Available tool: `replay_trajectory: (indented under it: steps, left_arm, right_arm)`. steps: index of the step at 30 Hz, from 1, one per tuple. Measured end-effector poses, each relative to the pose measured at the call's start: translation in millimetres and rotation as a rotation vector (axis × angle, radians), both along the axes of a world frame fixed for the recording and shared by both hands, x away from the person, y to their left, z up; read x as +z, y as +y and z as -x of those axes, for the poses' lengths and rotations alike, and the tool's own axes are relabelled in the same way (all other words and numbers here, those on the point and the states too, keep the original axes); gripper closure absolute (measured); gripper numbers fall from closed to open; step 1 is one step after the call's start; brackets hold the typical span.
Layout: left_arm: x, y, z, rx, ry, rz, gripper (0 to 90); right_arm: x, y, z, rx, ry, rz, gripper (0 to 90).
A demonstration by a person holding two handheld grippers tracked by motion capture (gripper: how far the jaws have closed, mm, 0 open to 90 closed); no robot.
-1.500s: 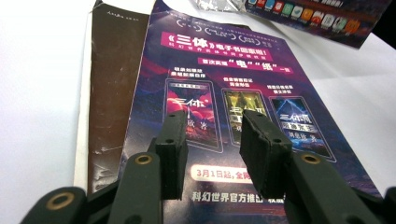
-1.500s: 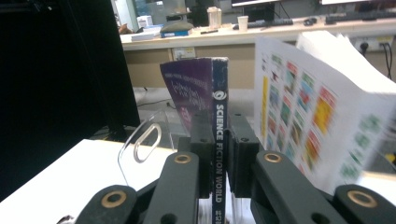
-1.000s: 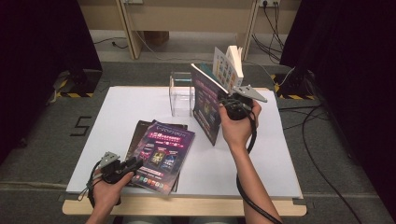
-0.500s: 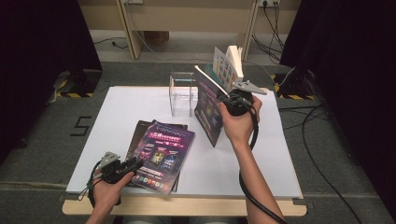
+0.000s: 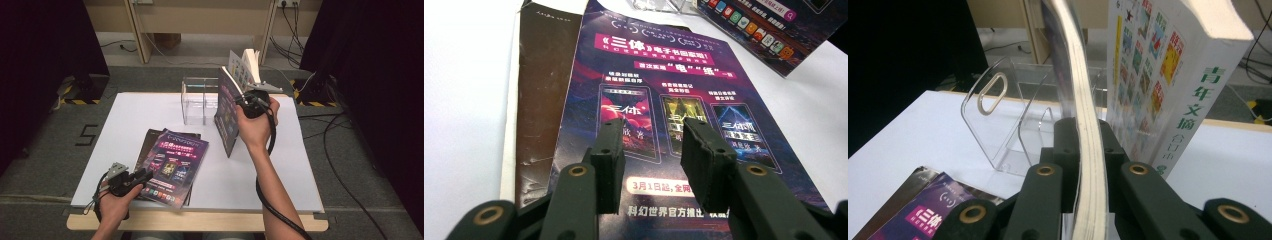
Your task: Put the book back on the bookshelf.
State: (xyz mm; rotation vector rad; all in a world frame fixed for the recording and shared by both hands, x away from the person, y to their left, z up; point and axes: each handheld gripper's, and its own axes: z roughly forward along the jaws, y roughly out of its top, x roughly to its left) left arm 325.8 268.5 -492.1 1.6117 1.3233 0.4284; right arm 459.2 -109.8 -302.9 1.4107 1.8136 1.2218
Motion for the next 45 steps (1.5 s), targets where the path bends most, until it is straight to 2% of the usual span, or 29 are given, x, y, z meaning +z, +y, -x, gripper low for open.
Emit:
replay_trajectory:
  steps: [10, 19, 30, 35, 37, 38, 42, 45]
  left_arm:
    - [0.4, 0.7, 0.1, 0.000, -0.003, -0.002, 60.4]
    - [-0.4, 1.0, -0.5, -0.001, 0.000, -0.004, 60.4]
    - [-0.5, 2.9, -0.3, 0.001, 0.001, -0.001, 60.4]
    - [-0.5, 2.5, -0.3, 0.000, 0.001, -0.001, 60.3]
    - [-0.7, 1.8, -0.1, -0.002, 0.001, -0.001, 60.3]
    - [-0.8, 1.2, 0.2, -0.003, 0.002, -0.001, 60.3]
    - [-0.4, 1.0, 0.3, -0.002, 0.000, -0.001, 60.3]
    - [-0.7, 1.4, 0.0, -0.002, 0.001, -0.002, 60.3]
  right_arm:
    - [9.4, 5.2, -6.7, -0.013, -0.049, -0.015, 84.7]
    - [6.5, 16.3, -34.6, -0.047, -0.085, -0.012, 84.7]
    - [-6.4, 29.0, -55.8, -0.088, -0.074, 0.002, 84.6]
    - [-8.0, 31.5, -55.1, -0.092, -0.087, 0.017, 82.1]
    - [-8.1, 31.5, -55.2, -0.084, -0.079, 0.018, 79.7]
    - [-8.4, 30.5, -55.1, -0.078, -0.057, 0.006, 75.3]
    - [-9.4, 28.9, -54.5, -0.072, -0.037, 0.008, 73.3]
    - [-8.5, 26.5, -51.7, -0.067, -0.025, -0.014, 72.0]
